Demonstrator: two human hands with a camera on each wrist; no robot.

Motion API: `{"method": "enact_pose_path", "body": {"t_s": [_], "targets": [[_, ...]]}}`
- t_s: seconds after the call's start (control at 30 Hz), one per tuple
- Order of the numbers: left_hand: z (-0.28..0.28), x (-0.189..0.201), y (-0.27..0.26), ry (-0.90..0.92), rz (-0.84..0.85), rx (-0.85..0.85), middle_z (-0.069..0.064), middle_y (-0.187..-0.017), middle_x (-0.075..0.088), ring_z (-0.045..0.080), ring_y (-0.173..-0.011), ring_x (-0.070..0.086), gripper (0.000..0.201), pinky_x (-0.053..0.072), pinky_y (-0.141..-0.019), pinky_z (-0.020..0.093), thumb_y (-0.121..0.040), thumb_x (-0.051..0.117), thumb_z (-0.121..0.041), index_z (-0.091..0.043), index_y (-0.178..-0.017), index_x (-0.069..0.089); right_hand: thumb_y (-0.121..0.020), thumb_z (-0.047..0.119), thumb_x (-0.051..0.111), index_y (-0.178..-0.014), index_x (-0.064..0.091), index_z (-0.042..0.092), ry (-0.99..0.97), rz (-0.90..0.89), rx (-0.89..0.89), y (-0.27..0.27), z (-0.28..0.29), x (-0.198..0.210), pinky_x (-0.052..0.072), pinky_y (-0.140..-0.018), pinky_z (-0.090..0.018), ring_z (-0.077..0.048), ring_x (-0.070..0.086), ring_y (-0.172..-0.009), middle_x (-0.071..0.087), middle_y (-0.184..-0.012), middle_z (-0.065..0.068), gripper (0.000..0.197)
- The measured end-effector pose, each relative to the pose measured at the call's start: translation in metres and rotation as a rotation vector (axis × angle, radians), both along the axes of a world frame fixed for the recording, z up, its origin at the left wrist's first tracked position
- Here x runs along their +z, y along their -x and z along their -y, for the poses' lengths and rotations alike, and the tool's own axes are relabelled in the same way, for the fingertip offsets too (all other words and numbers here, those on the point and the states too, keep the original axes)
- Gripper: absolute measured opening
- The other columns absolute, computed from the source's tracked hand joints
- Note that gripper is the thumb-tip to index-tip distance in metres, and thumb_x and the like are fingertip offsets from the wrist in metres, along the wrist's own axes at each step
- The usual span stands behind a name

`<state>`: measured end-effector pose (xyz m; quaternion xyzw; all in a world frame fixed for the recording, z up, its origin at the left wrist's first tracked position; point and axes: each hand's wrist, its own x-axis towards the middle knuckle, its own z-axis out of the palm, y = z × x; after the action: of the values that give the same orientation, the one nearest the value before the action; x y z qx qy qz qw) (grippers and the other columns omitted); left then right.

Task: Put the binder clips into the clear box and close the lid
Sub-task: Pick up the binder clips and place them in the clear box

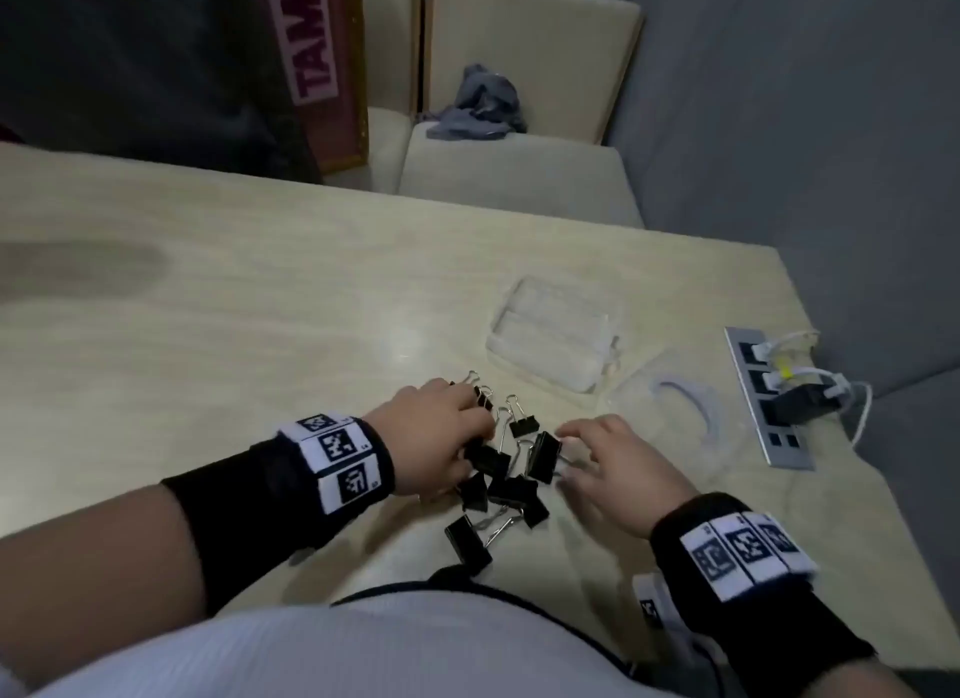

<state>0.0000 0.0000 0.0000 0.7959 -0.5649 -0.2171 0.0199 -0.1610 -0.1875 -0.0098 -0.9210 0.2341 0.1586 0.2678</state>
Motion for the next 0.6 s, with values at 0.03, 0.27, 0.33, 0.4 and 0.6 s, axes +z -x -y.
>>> {"method": "enact_pose_path", "body": {"t_s": [0.03, 0.27, 0.33, 0.4, 0.6], "targets": [[0.005, -0.002, 0.004, -0.015, 0.026, -0.065, -0.003, -0.127, 0.047, 0.023, -0.114, 0.045, 0.043, 0.045, -0.090, 0.039, -0.083, 0.056, -0.039, -0.034, -0.126, 0.048, -0.088, 0.033, 0.056, -0.129, 0.047, 0.035, 0.026, 0.015, 0.027, -0.006, -0.002, -0.005, 0.044, -0.097, -0.032, -0.014, 0.053, -0.107, 0.043, -0.121, 0.007, 0.043], [0.023, -0.017, 0.012, -0.089, 0.086, -0.182, -0.004, -0.119, 0.056, 0.024, -0.115, 0.046, 0.035, 0.039, -0.088, 0.040, -0.091, 0.044, -0.040, -0.036, -0.125, 0.052, -0.083, 0.028, 0.058, -0.121, 0.049, 0.028, 0.184, -0.044, 0.105, -0.015, -0.012, -0.036, 0.048, -0.090, -0.042, -0.025, 0.045, -0.110, 0.045, -0.123, -0.002, 0.039], [0.025, -0.019, 0.009, -0.093, 0.082, -0.175, -0.003, -0.116, 0.058, 0.023, -0.113, 0.049, 0.030, 0.039, -0.085, 0.038, -0.095, 0.040, -0.041, -0.031, -0.119, 0.055, -0.081, 0.026, 0.059, -0.115, 0.051, 0.026, 0.161, -0.013, 0.081, -0.015, -0.010, -0.037, 0.048, -0.089, -0.040, -0.024, 0.047, -0.108, 0.046, -0.120, -0.002, 0.035], [0.024, -0.023, 0.006, -0.087, 0.083, -0.161, -0.003, -0.116, 0.058, 0.023, -0.113, 0.048, 0.029, 0.039, -0.085, 0.037, -0.097, 0.038, -0.040, -0.029, -0.117, 0.055, -0.078, 0.028, 0.059, -0.112, 0.053, 0.026, 0.124, 0.007, 0.052, -0.015, -0.004, -0.034, 0.048, -0.089, -0.038, -0.022, 0.050, -0.106, 0.048, -0.117, -0.001, 0.034], [0.012, -0.030, -0.002, -0.115, 0.034, -0.162, -0.015, -0.132, 0.049, 0.016, -0.122, 0.041, 0.055, 0.037, -0.090, 0.038, -0.078, 0.061, -0.038, -0.042, -0.130, 0.044, -0.080, 0.031, 0.060, -0.116, 0.053, 0.024, 0.153, 0.242, -0.070, -0.030, 0.015, -0.011, 0.047, -0.089, -0.032, -0.016, 0.052, -0.103, 0.047, -0.118, 0.001, 0.037]]}}
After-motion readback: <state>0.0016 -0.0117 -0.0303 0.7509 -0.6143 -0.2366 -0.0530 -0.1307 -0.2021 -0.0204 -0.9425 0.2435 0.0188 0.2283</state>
